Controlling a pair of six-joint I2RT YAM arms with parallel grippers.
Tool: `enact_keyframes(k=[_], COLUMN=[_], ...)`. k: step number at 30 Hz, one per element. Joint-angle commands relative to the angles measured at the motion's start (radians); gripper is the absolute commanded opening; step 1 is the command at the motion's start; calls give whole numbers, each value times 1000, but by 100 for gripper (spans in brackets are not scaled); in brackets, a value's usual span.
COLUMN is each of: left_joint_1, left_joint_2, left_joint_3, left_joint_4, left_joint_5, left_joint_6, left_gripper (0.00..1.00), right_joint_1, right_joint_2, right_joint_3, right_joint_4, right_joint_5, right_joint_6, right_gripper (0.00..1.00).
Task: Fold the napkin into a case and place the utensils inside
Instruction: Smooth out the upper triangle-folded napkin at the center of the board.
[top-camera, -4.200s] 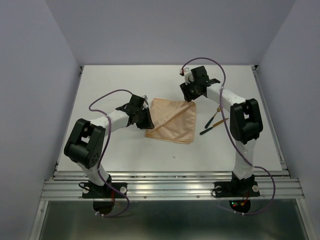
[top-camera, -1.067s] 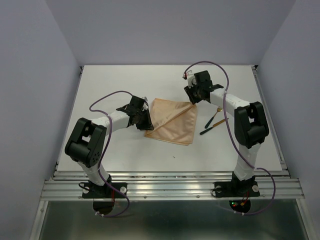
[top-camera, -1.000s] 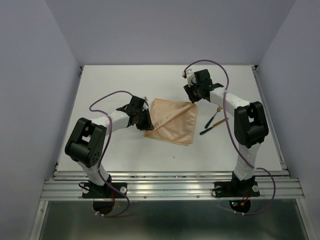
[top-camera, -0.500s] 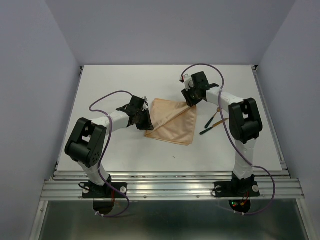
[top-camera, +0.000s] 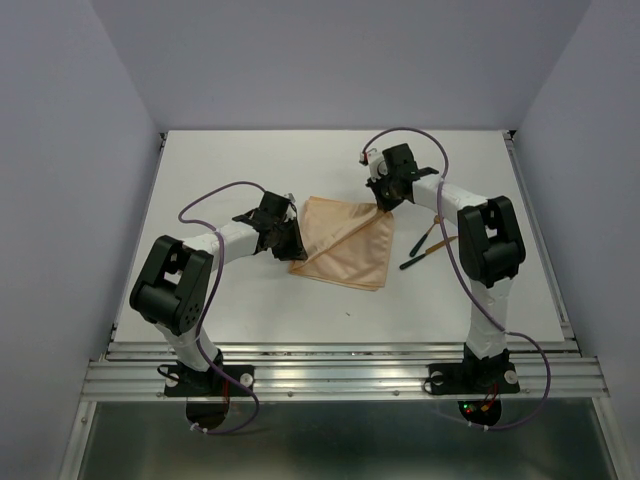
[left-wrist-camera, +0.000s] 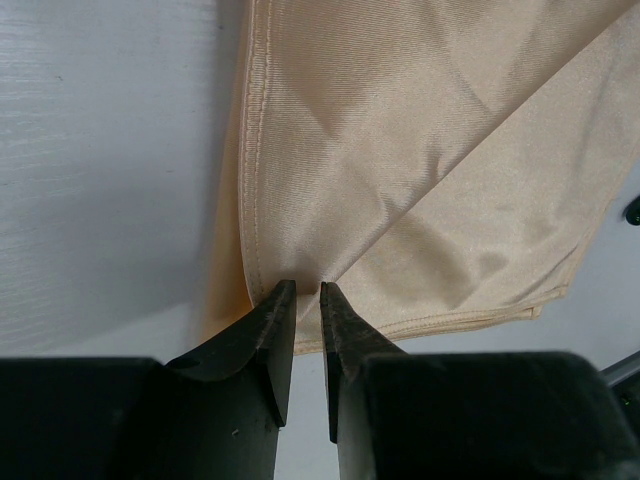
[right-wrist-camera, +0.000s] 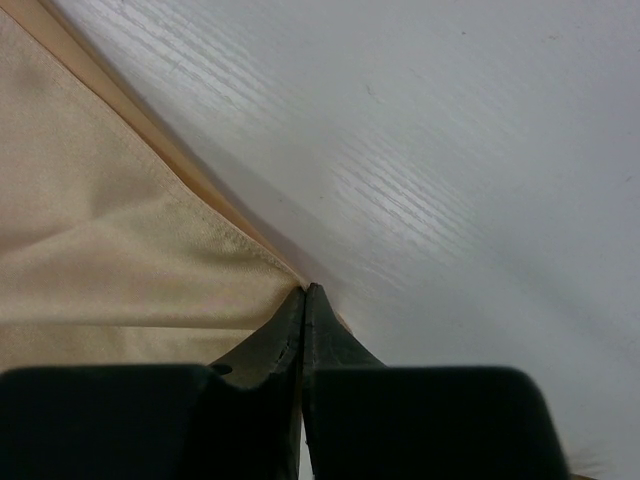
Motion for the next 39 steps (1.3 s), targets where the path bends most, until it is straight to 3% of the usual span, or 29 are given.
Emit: enact_keyframes(k=[1,5,20,22,26,29,34,39], left_joint_1=[-3,-3,-3,-3,-3,-3,-3,-3], left_joint_2=[-16,-7,-16,-14,-14,-11,-11,-11], left_joint_3=[-11,-11,-22,-24,-24,-22,-24,-27], left_joint_4=[2,5,11,11,11,11,13,14], left_joint_5=[-15,-12,-12,-10,-10,-10,-8,-8], left_joint_6=[12,14,12,12,14,14,14,14], left_gripper=[27,27,27,27,27,27,27,27], right_joint_1=[-8,-8,-8,-8,-8,-8,-8,-8], right_joint_2=[-68,-79,-81,-79,-80,-88,-93,-119], right_joint_3=[-20,-26,-20,-20,-20,-23,-31,-58], right_joint_4=[27,28,50,50,50,51,53,71], right_joint_5=[3,13,5,2,3,5,9,16], right_joint_6=[2,8,29,32,35,35,34,34], right_gripper=[2,21,21,27,30,25,1,1])
